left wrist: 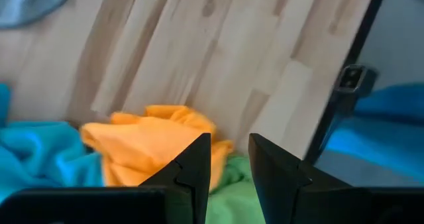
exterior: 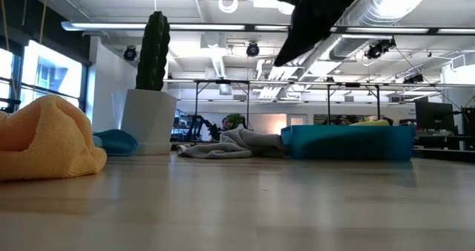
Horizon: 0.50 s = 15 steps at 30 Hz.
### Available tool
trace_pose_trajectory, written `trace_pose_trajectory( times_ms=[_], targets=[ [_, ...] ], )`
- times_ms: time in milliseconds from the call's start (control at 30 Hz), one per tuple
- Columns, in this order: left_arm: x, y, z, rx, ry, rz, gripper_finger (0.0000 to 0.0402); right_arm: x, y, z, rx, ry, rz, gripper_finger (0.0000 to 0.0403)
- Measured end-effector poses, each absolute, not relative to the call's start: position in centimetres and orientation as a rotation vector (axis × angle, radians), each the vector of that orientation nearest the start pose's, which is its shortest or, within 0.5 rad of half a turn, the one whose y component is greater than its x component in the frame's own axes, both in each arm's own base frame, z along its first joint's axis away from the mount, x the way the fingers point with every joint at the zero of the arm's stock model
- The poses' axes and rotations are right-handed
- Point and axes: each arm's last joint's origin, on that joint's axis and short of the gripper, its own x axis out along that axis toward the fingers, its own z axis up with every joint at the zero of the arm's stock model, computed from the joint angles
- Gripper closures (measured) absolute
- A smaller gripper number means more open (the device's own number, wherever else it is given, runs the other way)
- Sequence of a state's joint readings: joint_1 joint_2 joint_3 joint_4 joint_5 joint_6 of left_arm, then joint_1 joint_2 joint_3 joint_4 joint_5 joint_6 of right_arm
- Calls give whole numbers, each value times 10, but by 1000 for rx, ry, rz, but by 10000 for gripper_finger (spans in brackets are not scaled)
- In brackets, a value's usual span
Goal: Fold microfiber towels
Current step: Fold the gray microfiber cloth
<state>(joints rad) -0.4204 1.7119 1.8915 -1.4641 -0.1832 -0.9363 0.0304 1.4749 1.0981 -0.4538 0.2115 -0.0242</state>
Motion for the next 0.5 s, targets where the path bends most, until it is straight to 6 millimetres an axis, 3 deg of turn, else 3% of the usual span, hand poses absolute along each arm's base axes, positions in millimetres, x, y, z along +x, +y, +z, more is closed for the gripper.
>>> trace_pose_trajectory(
  times_ms=[267, 500],
  targets=[
    [280, -137, 382, -465, 1109, 411, 310, 339, -48, 211, -30, 904, -353, 233],
    [278, -128, 384, -396, 1101, 429, 310, 349, -90, 176, 27, 927, -480, 224]
  ],
)
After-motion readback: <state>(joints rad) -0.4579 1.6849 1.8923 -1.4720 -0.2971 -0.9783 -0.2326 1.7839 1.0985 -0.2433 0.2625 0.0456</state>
